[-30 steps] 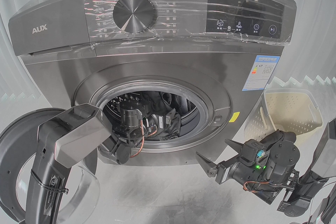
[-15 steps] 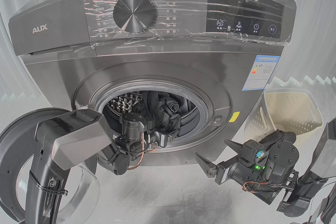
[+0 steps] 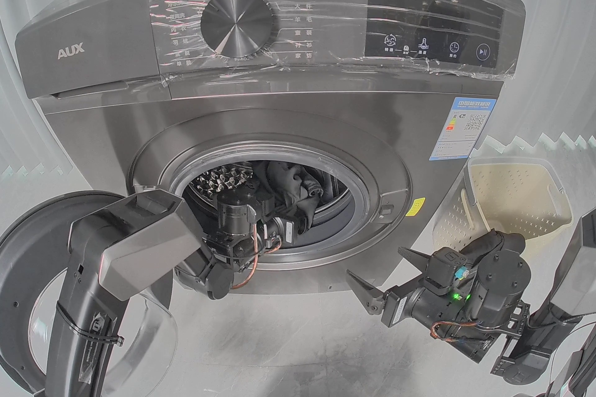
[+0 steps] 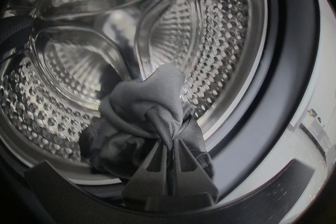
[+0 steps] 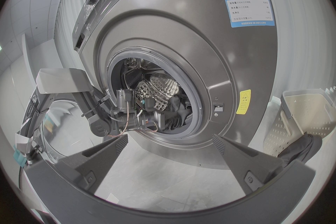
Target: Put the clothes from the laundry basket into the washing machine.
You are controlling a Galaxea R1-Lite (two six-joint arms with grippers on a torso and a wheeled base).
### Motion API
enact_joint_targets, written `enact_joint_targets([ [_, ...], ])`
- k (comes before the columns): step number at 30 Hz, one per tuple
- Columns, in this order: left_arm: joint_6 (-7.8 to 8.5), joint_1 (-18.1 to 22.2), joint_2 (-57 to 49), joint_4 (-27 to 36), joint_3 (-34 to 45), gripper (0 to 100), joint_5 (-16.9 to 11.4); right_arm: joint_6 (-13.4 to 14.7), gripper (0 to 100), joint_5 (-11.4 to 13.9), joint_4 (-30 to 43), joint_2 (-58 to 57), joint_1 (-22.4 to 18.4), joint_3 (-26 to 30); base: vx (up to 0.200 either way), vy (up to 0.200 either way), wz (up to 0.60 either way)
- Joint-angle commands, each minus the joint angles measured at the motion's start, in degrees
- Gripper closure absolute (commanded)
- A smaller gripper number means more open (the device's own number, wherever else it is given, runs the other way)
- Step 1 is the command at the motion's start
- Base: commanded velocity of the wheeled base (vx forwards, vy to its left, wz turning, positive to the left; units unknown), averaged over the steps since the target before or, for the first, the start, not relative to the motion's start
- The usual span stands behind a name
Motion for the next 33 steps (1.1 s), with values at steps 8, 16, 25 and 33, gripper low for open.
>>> enact_joint_targets([
  [8, -0.74, 2.78, 4.63, -0.73, -18.25, 100, 7.99, -0.01, 0, 0.01, -0.04, -0.21, 0.28, -0.1, 0.0, 0.0, 0.0],
  [16, -1.0, 2.52, 6.04, -0.55, -20.36, 100, 8.51, -0.01, 0, 0.01, -0.04, -0.3, 0.2, -0.1, 0.0, 0.0, 0.0],
  [25, -1.36, 2.34, 6.39, -0.73, -19.92, 0, 8.43, -0.01, 0, 0.01, -0.04, -0.3, 0.2, -0.1, 0.0, 0.0, 0.0],
  [33, -1.44, 2.08, 6.13, -1.08, -18.87, 0, 8.51, -0.01, 0, 0.01, -0.04, -0.39, 0.2, -0.1, 0.0, 0.0, 0.0],
])
